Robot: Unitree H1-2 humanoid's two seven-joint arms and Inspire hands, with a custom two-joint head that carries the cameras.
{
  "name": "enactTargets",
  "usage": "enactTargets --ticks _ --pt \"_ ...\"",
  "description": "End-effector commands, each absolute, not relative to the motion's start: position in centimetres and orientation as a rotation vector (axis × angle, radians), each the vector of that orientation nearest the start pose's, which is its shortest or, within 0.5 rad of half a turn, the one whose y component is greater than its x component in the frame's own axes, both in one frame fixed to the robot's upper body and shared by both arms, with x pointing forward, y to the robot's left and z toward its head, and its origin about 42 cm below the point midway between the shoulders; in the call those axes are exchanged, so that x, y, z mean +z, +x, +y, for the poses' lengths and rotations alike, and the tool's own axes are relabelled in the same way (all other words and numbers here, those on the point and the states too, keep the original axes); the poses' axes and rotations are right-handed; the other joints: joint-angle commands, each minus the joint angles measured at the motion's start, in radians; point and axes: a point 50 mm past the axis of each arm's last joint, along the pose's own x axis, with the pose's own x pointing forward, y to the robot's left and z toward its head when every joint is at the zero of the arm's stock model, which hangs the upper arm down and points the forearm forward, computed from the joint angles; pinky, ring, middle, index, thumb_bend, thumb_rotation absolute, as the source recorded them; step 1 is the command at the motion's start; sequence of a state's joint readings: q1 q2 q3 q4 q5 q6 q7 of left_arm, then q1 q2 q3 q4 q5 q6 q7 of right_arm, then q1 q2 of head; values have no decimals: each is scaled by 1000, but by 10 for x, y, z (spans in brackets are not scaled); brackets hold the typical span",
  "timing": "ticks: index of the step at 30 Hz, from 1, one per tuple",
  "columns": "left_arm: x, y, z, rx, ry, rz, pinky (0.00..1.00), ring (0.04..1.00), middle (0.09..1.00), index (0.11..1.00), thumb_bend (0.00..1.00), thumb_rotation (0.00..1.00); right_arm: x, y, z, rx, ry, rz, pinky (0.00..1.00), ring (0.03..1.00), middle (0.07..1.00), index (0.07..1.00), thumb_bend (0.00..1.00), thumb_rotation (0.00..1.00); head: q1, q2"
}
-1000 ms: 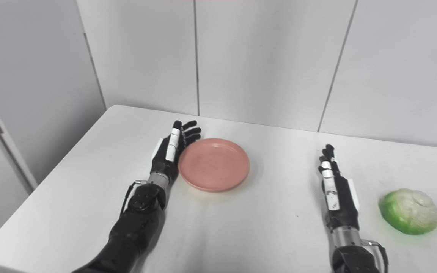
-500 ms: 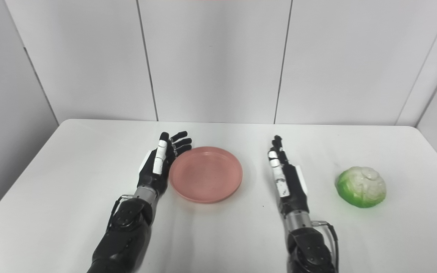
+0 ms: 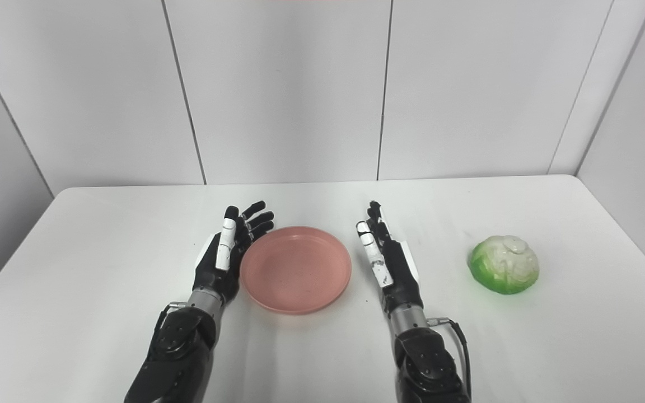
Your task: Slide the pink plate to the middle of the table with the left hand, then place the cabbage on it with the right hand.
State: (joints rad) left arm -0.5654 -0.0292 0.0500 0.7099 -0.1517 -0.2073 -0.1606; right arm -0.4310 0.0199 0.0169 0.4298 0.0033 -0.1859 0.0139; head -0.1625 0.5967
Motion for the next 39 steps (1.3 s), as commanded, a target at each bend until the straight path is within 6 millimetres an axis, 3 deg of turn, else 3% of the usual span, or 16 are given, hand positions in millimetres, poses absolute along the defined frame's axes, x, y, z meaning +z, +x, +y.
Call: enactTargets --ticks 1,6,12,17,18,19,20,23,25,35,39 --pt "95 432 145 -246 -195 9 969 907 870 863 829 1000 160 423 -149 160 2 -247 1000 1000 999 1000 717 950 -15 -1" --pt "93 432 148 -261 -185 12 998 954 915 911 819 1000 177 419 -159 159 -70 -275 1000 999 1000 1000 740 935 -79 -4" --pt "93 435 157 -250 -189 16 1000 999 956 947 833 1000 220 416 -192 107 -431 -350 942 989 988 991 691 929 -178 -7" --pt "92 436 167 -216 -209 8 1000 990 949 943 809 1000 252 408 -227 19 -718 -345 851 950 981 972 702 834 -259 -26" --pt "91 437 168 -212 -207 11 1000 992 949 942 813 1000 257 406 -235 1 -784 -336 804 926 975 968 714 806 -266 -28" --pt "90 437 170 -210 -206 13 1000 987 946 939 823 1000 262 404 -242 -14 -833 -332 726 877 956 956 714 714 -271 -31" --pt "90 437 171 -210 -207 14 1000 986 945 939 824 1000 266 403 -248 -29 -870 -331 718 872 953 953 713 701 -274 -32" --pt "89 439 173 -213 -213 14 1000 984 943 939 834 1000 271 403 -261 -54 -919 -315 717 865 935 921 736 511 -285 -36" --pt "88 439 173 -221 -209 14 1000 994 951 944 825 1000 273 402 -271 -72 -967 -298 738 875 933 917 760 464 -291 -37" --pt "88 439 180 -232 -190 12 1000 1000 978 961 812 1000 277 399 -307 -174 -1202 -210 879 901 910 929 847 417 -327 -43" --pt "89 439 180 -223 -185 9 1000 999 968 955 815 1000 272 404 -320 -185 -1258 -166 883 892 898 922 885 432 -330 -45"
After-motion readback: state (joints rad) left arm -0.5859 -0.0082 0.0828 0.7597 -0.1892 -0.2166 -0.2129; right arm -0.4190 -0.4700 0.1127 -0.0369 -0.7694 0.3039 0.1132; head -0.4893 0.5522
